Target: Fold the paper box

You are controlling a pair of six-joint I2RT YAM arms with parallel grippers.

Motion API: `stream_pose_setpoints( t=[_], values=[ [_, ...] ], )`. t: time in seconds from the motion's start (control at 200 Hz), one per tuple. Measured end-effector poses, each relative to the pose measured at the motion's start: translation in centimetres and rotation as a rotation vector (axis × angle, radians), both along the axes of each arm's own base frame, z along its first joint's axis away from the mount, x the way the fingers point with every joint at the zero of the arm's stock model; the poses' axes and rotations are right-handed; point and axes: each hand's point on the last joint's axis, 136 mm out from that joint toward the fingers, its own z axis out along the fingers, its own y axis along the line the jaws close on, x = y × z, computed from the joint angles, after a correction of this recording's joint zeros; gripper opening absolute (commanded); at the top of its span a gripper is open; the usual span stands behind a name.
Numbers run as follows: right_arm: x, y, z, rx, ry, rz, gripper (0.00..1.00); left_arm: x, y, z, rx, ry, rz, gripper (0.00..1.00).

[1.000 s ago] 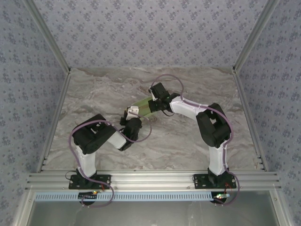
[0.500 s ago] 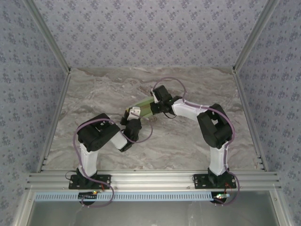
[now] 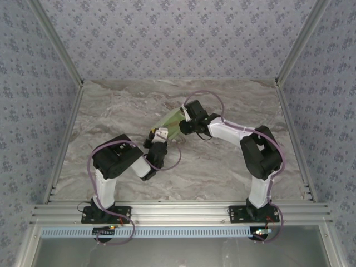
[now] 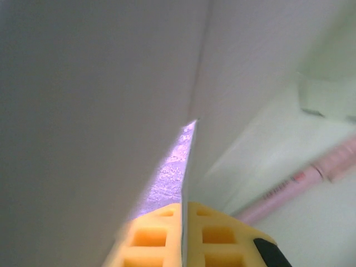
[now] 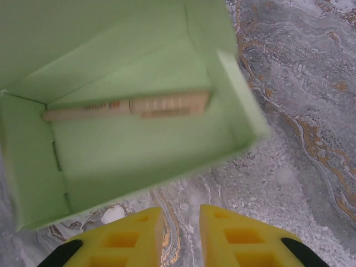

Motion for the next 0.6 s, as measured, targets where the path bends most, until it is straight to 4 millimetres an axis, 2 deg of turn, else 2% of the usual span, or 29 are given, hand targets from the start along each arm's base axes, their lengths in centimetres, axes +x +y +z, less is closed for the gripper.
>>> stream_pose_setpoints(
  t=[0.36, 0.485, 0.6],
  values=[
    [-1.0, -1.2, -0.6, -0.011, 0.035, 0.009, 0.29, 0.0, -0.1, 0.0, 0.033, 0.004, -0.010, 0.00],
    [-1.0, -2.1, 0.9, -0.002, 0.019, 0.005, 0.32, 0.0, -0.1, 0.0, 0.039, 0.006, -0.014, 0.00],
    [-0.7, -3.1, 3.7, 0.039, -0.020, -0.004, 0.38, 0.0, -0.2, 0.0, 0.040, 0.006, -0.016, 0.00]
  ],
)
